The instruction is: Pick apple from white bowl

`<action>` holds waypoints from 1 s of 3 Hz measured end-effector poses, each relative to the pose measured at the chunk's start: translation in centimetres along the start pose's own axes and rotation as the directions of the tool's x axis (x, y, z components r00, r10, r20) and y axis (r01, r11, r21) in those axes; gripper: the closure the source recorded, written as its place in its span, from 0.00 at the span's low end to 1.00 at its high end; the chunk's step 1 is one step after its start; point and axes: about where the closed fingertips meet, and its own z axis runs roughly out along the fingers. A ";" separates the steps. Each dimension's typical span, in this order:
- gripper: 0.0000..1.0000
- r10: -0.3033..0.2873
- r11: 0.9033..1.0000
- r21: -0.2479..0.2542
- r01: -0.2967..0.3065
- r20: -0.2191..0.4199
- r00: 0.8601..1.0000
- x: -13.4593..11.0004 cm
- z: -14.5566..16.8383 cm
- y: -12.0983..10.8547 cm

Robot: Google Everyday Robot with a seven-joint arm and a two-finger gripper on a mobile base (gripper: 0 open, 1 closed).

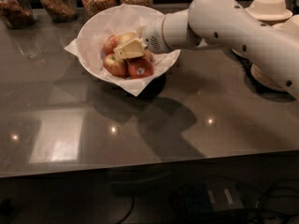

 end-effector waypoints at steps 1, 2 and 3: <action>0.39 0.005 1.000 0.000 -0.005 -0.005 1.000 0.4 0.2 -0.2; 0.58 0.008 1.000 -0.002 -0.008 -0.008 1.000 0.6 0.3 -0.2; 0.82 0.008 1.000 -0.004 -0.008 -0.010 1.000 0.7 0.4 -0.3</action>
Offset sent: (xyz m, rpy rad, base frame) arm 0.0094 -0.0081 -0.0167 -0.0047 0.0279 -0.0107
